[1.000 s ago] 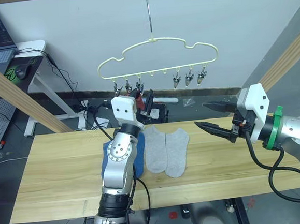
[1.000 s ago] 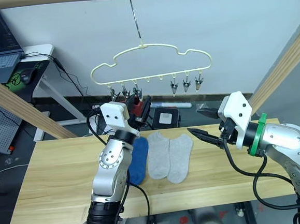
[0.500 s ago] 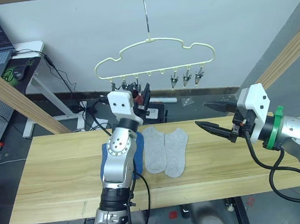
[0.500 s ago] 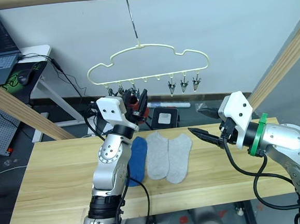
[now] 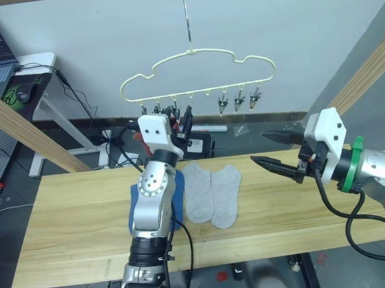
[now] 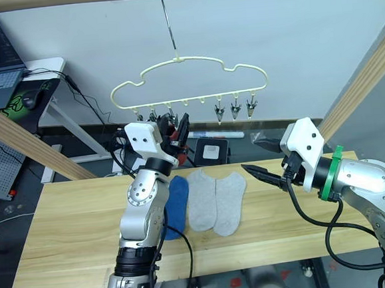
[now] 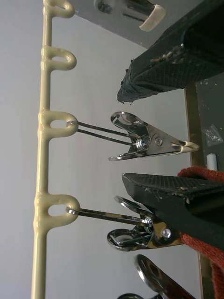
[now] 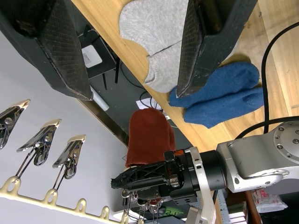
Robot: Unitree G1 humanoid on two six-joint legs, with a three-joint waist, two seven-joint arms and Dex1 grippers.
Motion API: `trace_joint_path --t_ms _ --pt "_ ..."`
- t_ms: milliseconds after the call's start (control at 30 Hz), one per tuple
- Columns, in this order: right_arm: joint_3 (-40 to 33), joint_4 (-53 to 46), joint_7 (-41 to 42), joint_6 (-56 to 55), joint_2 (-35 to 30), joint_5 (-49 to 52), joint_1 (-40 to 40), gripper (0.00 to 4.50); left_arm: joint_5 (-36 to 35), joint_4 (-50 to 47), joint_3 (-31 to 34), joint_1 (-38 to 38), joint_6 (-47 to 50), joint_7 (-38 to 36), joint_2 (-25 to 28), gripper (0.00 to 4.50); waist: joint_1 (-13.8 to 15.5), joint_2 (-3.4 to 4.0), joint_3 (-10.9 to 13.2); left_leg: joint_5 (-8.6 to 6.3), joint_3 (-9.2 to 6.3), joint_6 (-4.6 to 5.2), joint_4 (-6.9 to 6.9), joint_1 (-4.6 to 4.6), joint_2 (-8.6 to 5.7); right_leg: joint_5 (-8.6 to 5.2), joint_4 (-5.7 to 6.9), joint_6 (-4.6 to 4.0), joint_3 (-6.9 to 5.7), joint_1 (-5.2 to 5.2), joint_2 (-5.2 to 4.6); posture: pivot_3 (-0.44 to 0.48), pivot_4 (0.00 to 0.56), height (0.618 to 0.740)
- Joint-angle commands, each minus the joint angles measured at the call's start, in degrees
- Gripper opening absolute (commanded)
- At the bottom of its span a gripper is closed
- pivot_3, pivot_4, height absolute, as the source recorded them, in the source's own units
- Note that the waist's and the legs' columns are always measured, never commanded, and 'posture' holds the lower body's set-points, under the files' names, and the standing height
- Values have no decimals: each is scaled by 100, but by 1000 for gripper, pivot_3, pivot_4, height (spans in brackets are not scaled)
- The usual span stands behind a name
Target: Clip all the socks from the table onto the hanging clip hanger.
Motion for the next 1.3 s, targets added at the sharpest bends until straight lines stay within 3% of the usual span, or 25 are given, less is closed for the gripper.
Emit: trace_joint_path --t_ms 33,133,200,833,1033,1300 --pt "-60 -177 38 -114 -86 50 25 2976 -50 -115 19 -124 -96 -7 -12 1736 0 0 0 0 0 0 0 0 0 0 0 0 0 0 0 -213 317 735" --pt "-50 -175 43 -130 -87 46 26 2976 -43 -109 24 -158 -105 -18 -21 815 0 0 0 0 1 0 0 0 0 -1 -1 1 0 0 0 -213 316 735" --pt "-43 -179 39 -133 -83 45 27 2976 -49 -104 33 -168 -103 -28 -22 527 0 0 0 0 1 0 -1 0 0 -1 -2 2 0 0 0 -214 317 735" --pt "117 -153 -14 -206 -81 -154 80 2976 -214 -242 34 -93 -33 -256 60 478 1 0 1 0 0 0 -4 0 0 -6 -4 10 0 -1 0 -205 314 735" --pt "889 208 -328 -171 -250 -1087 230 2976 -527 -679 9 131 382 -481 152 459 0 0 2 0 0 0 -7 0 2 -7 -8 11 1 -2 0 -199 321 735" --pt "1988 1338 -1167 18 853 -1956 -154 2976 -1028 -1214 36 235 1101 -798 444 459 -15 4 12 1 0 -1 -8 3 4 -8 -2 13 10 -9 1 -192 333 735"
